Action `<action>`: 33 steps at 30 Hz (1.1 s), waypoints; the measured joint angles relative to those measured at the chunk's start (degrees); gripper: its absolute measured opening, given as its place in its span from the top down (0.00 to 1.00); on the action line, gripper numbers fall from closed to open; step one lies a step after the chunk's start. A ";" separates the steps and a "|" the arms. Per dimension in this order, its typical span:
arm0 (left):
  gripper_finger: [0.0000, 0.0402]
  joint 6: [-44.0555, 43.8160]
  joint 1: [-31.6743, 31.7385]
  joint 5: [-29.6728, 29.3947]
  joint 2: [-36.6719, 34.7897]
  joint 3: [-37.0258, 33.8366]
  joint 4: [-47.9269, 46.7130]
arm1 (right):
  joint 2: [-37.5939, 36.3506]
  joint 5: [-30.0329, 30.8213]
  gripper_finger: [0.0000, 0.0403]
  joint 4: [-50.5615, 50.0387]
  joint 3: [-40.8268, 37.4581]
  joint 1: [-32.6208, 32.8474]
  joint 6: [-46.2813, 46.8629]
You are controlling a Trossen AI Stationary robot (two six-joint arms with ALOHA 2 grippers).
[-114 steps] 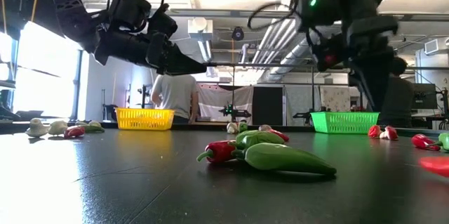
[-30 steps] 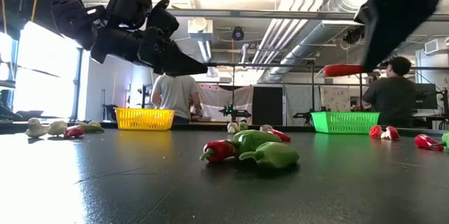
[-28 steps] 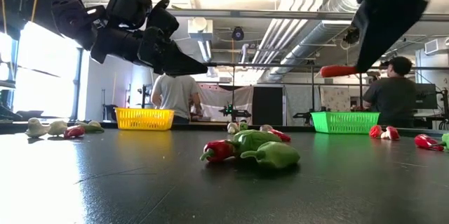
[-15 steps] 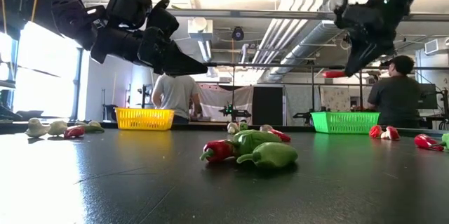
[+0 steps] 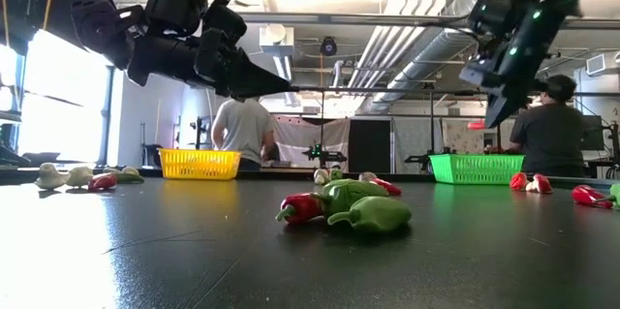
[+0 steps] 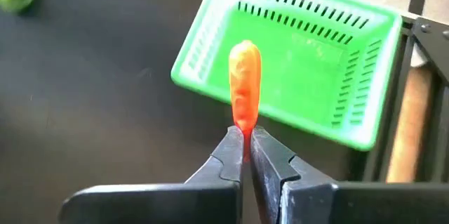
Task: Sort produce into baskets
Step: Put the orange chili pepper into the green bin, then put the red chili pepper into the green bin
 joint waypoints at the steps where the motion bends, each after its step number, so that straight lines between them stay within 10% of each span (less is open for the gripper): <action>1: 0.91 0.00 -0.11 0.00 0.00 0.00 -0.11 | 1.31 -1.18 1.00 1.60 0.00 -1.45 -0.69; 23: 0.91 0.07 -4.91 0.02 0.00 0.02 -0.28 | 27.44 -3.38 0.97 9.73 7.86 -10.86 -3.24; 33: 0.91 0.11 -5.45 0.00 -0.01 0.02 -0.22 | 30.81 -3.36 0.75 7.20 12.60 -10.83 -4.98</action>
